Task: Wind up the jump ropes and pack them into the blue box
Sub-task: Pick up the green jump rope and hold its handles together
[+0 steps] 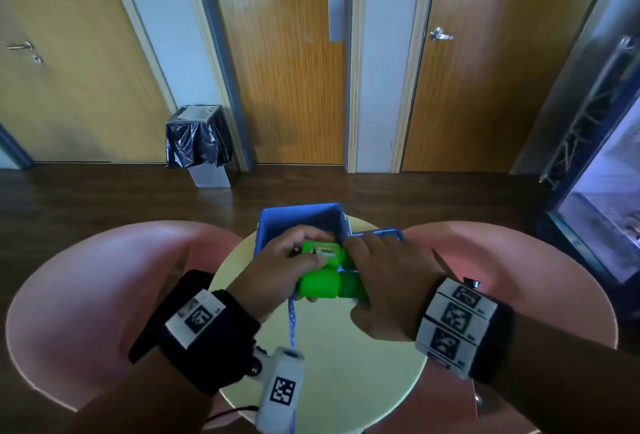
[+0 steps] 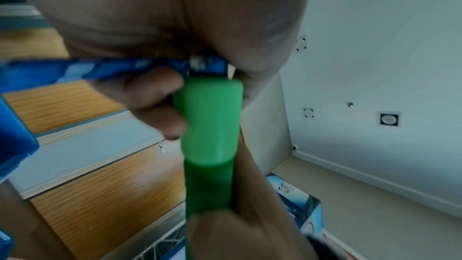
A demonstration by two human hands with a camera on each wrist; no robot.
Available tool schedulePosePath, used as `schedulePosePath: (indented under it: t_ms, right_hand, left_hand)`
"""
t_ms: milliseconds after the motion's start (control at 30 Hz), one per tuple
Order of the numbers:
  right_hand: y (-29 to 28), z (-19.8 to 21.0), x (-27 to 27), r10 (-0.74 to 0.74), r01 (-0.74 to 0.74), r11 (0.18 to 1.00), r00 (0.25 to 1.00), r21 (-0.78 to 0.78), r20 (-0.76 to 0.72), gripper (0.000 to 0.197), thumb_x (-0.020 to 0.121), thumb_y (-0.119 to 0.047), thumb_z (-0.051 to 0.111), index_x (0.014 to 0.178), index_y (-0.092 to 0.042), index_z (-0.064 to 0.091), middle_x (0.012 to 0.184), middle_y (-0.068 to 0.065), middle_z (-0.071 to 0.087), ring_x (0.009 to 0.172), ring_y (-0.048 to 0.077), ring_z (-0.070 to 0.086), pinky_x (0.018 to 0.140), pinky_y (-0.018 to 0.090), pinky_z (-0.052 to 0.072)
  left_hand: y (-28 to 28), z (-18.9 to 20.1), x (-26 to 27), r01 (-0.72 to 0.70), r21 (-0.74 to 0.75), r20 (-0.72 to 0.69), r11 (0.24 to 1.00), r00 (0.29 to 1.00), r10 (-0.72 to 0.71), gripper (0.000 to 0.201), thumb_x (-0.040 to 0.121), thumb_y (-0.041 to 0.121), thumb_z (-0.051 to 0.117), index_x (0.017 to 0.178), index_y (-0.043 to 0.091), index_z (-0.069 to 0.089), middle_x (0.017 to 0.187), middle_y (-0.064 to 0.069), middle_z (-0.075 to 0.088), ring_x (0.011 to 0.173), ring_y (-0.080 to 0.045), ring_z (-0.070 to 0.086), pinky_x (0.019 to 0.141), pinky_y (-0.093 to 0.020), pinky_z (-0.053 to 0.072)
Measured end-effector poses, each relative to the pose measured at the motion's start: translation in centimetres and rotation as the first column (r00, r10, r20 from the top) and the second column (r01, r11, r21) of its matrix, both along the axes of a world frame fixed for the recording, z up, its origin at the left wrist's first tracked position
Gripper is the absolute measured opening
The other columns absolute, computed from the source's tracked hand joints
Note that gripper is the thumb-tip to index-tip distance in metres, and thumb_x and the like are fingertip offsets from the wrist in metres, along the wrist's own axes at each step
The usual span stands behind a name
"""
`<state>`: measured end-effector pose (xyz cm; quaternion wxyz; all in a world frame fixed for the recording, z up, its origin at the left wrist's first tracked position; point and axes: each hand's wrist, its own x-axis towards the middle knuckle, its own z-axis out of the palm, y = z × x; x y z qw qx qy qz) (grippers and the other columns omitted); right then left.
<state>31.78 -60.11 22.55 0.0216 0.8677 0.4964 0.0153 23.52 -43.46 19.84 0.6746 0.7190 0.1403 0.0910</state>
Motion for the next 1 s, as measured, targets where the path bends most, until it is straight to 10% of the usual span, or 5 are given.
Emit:
schedulePosePath:
  t_ms: [300,500,600,767,1000]
  right_hand:
    - [1.5,0.4,-0.2,0.098,-0.099,0.995,0.995,0.016,0.029,0.071,0.062,-0.047,0.049,0.126,-0.019,0.039,0.095,0.0,0.051,0.079,0.028,0.055,0.07,0.036,0.046]
    - [4.2,1.1,-0.9,0.113,-0.115,0.993,0.992,0.018,0.062,0.057,0.066,-0.049,0.048,0.114,-0.02,0.04,0.094,-0.002,0.05,0.078,0.027,0.054,0.064,0.034,0.039]
    - [6.5,1.4,-1.7,0.126,-0.129,0.991,0.99,0.035,0.067,0.061,0.067,-0.055,0.048,0.116,-0.02,0.041,0.098,-0.002,0.051,0.08,0.025,0.056,0.065,0.035,0.041]
    - [10.5,2.5,-2.7,0.071,-0.073,0.997,0.995,0.033,0.065,0.057,0.068,-0.061,0.05,0.111,-0.024,0.041,0.101,-0.003,0.053,0.088,0.025,0.057,0.071,0.035,0.044]
    - [15.6,4.0,-5.8,-0.034,0.036,0.995,0.999,0.088,-0.025,0.04,0.07,-0.051,0.054,0.096,-0.028,0.034,0.092,-0.009,0.056,0.083,0.021,0.057,0.07,0.033,0.045]
  left_hand:
    - [0.2,-0.7,-0.5,-0.332,0.112,0.195,0.937,0.932,0.307,0.037,0.074,0.053,0.062,0.083,0.018,0.068,0.081,-0.009,0.07,0.074,-0.038,0.066,0.06,-0.052,0.055]
    - [3.6,-0.1,-2.4,-0.156,0.17,0.142,0.973,0.981,0.133,0.035,0.064,0.046,0.076,0.094,0.029,0.069,0.081,0.001,0.07,0.072,-0.013,0.065,0.061,-0.033,0.055]
    - [6.3,0.2,-3.5,-0.172,0.119,0.168,0.978,0.974,0.151,0.037,0.063,0.043,0.076,0.094,0.024,0.071,0.086,-0.005,0.072,0.077,-0.015,0.066,0.069,-0.036,0.056]
    - [10.8,0.9,-5.0,-0.153,-0.026,0.167,0.988,0.974,0.155,0.032,0.071,0.021,0.073,0.099,0.007,0.069,0.079,-0.013,0.066,0.059,-0.022,0.062,0.048,-0.027,0.048]
    - [16.3,1.5,-6.5,-0.096,-0.035,0.111,0.995,0.989,0.1,0.025,0.084,0.032,0.064,0.1,0.014,0.069,0.078,-0.01,0.066,0.051,-0.021,0.057,0.043,-0.023,0.04]
